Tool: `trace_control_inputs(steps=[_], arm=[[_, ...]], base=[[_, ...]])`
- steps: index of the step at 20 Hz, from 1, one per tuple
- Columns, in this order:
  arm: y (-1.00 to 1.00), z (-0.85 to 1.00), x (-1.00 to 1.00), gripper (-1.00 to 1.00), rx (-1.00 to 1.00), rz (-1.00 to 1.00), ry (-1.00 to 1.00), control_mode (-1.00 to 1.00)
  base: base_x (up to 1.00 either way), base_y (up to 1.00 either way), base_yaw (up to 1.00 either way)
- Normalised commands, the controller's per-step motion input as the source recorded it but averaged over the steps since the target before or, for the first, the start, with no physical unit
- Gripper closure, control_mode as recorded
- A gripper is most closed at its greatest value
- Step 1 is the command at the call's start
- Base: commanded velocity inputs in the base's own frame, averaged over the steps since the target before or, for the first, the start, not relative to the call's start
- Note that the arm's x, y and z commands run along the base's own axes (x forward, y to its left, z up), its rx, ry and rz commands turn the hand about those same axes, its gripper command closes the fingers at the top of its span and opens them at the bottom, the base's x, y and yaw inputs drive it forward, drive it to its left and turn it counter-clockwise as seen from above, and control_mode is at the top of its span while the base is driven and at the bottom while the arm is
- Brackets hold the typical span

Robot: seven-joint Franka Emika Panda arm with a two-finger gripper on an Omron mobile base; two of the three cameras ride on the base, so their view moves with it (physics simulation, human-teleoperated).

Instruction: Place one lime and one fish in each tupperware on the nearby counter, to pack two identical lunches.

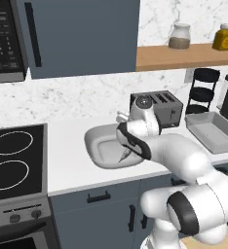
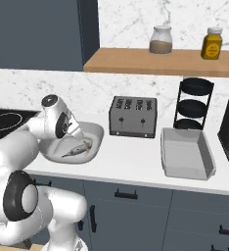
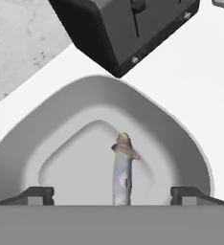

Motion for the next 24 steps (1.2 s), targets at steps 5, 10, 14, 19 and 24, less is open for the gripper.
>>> trace_control_inputs(steps=[5,10,14,19,24], arm=[[-0.48,0.97,-1.00,-1.00,0.00,0.12,-0.39,-1.00],[-0.19,0.96,-1.00,-1.00,-0.04,0.13,-0.30,-1.00],[-0.06,0.74,-0.75,-1.00,0.00,0.11,-0.02,1.00],[0.00,0.00,0.00,-1.00,0.00,0.00,0.00,1.00],[0.00,0.00,0.00,-1.00,0.00,0.00,0.00,1.00]], base=[[0.00,0.00,0.00],[0.00,0.00,0.00],[-0.25,-0.04,0.02],[-1.00,-0.38,-0.01],[-1.00,-0.87,-0.12]])
